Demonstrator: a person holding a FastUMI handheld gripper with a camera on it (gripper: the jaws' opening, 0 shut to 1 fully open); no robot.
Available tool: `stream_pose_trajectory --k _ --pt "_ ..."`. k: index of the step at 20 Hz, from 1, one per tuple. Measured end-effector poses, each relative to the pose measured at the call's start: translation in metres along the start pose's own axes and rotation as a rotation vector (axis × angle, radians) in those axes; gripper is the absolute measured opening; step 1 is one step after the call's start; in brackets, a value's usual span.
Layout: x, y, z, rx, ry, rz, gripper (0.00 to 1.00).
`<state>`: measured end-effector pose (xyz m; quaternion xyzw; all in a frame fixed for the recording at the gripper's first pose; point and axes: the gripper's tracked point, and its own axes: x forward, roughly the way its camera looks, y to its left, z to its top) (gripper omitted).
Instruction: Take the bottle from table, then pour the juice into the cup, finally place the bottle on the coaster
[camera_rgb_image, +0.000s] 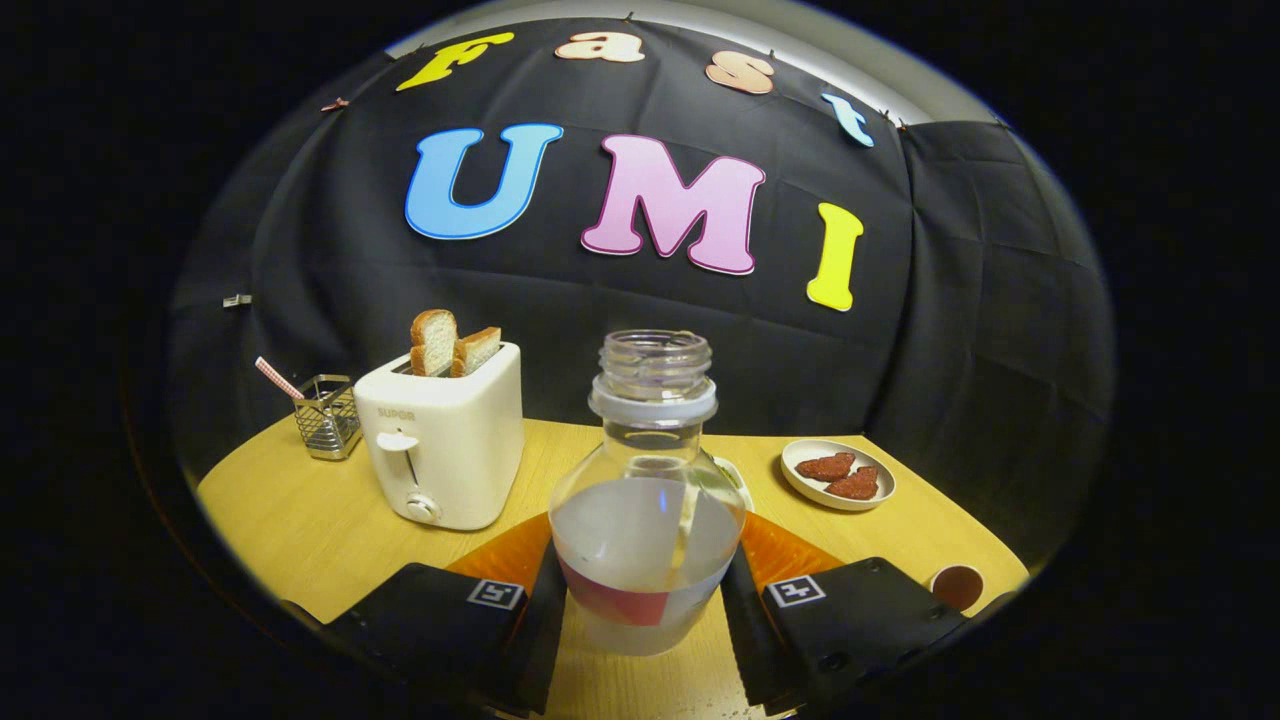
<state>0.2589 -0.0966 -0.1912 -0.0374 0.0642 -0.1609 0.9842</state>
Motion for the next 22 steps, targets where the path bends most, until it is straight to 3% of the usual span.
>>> stream_pose_trajectory --k 8,22 --pt "0.038 -0.001 -0.016 0.015 -0.007 -0.011 0.73" --pt "0.053 -0.017 -0.037 0.12 0.033 -0.053 0.76"
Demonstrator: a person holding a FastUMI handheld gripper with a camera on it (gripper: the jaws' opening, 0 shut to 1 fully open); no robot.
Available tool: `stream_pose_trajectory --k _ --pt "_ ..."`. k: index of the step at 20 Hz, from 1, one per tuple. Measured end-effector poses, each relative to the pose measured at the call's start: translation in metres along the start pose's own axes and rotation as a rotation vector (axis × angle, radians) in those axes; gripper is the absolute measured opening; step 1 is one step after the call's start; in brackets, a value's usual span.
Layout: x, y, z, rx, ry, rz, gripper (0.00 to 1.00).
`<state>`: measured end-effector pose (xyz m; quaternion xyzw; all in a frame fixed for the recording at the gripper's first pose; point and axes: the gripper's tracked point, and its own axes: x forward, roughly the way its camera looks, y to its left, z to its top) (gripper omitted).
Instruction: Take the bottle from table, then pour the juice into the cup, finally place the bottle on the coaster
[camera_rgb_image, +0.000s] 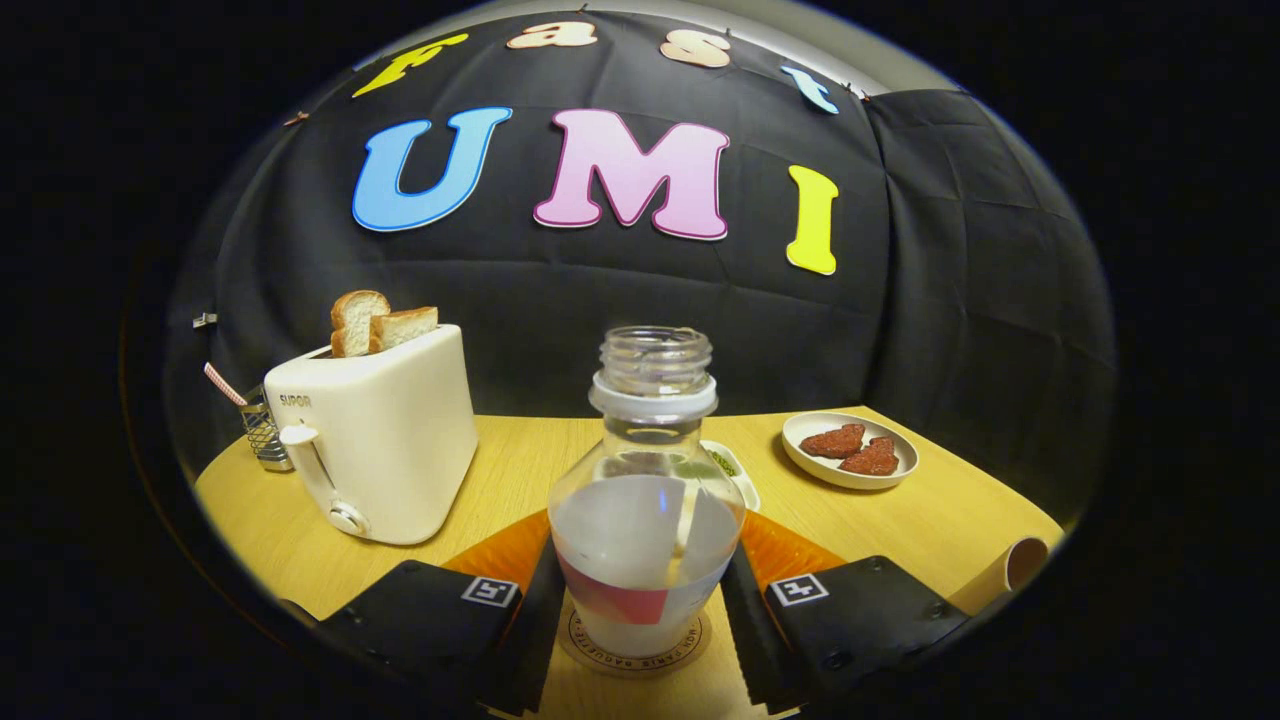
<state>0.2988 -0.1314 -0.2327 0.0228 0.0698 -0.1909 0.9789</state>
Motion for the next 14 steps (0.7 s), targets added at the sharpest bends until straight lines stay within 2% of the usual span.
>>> stream_pose_trajectory --k 4,6,14 --pt "-0.005 0.004 -0.003 0.039 0.027 0.02 0.82" --pt "-0.014 0.003 -0.002 0.04 0.041 0.021 0.99" --pt "-0.08 -0.009 0.013 0.072 0.077 0.007 0.97"
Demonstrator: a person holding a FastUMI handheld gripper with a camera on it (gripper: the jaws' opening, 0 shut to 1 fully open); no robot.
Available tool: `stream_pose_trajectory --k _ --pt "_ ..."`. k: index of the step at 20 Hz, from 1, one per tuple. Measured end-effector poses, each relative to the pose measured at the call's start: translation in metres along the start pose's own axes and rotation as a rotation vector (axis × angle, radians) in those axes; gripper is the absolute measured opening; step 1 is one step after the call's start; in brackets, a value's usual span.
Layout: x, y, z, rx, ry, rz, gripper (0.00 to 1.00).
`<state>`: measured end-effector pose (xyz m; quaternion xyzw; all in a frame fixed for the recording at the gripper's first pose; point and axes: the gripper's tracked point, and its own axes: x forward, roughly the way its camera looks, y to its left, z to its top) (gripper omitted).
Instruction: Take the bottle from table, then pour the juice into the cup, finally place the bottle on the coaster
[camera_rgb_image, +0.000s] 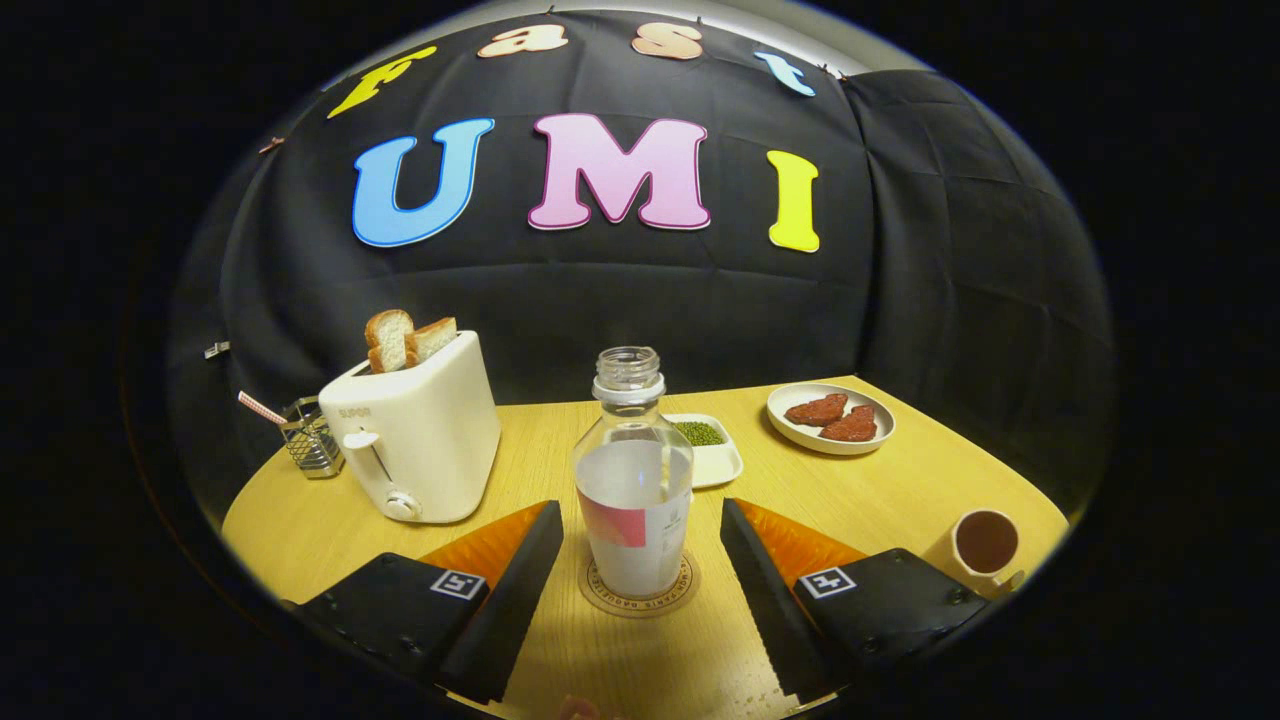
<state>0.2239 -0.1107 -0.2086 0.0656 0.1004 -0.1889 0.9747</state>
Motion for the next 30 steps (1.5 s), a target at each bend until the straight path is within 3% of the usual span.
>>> stream_pose_trajectory --k 15,23,30 --pt "-0.154 -0.011 0.137 -0.045 -0.251 0.081 0.97" --pt "-0.224 0.002 0.123 -0.106 -0.214 0.16 0.97" --pt "-0.245 0.015 0.111 -0.15 -0.207 0.2 0.97"
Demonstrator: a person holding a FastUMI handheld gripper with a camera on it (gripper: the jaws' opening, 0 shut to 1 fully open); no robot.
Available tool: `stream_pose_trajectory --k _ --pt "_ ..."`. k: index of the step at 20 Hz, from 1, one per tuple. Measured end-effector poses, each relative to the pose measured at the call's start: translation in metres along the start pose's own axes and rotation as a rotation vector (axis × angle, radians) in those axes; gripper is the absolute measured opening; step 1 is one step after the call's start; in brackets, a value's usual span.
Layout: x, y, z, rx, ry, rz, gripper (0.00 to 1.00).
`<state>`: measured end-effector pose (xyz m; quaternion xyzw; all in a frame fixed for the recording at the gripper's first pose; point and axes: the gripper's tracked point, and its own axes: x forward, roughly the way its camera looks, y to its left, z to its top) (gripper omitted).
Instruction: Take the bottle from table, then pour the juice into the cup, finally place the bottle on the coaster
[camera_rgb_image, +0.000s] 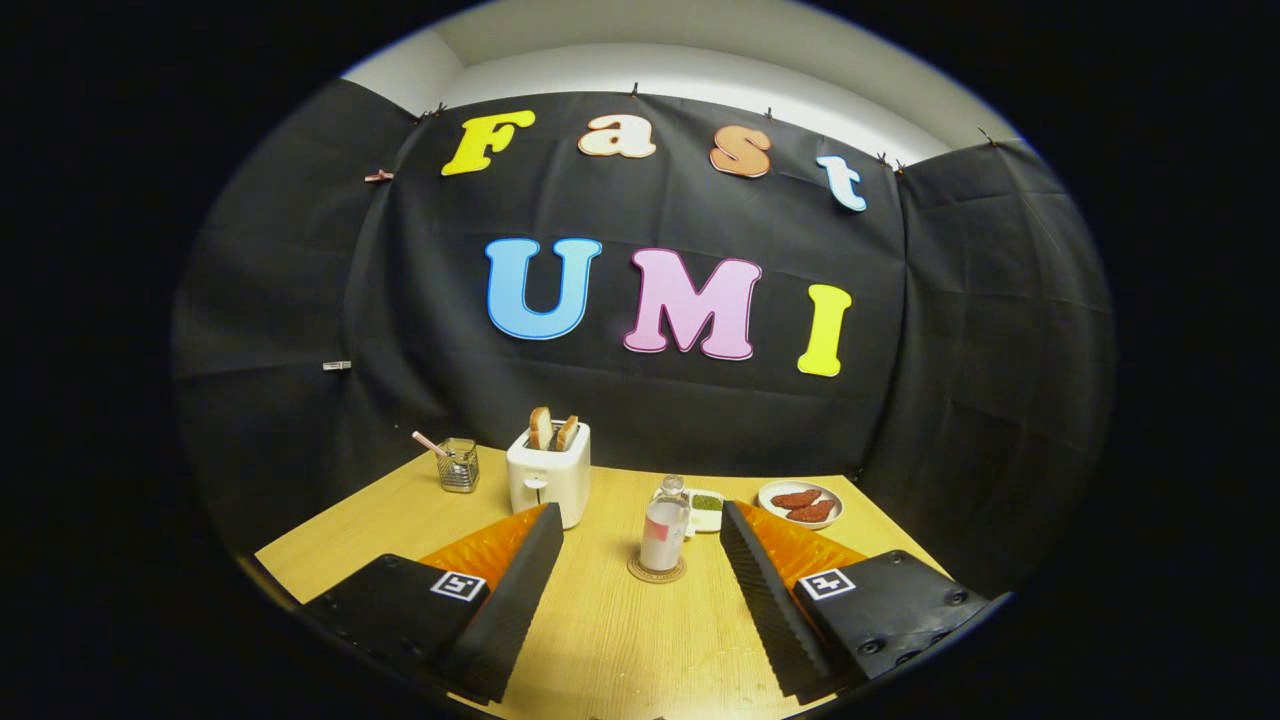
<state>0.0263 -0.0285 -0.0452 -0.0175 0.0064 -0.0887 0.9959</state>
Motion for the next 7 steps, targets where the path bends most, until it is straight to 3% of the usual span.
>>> stream_pose_trajectory --k 7 --pt "0.004 -0.0034 0.007 0.069 -0.007 -0.027 0.97"
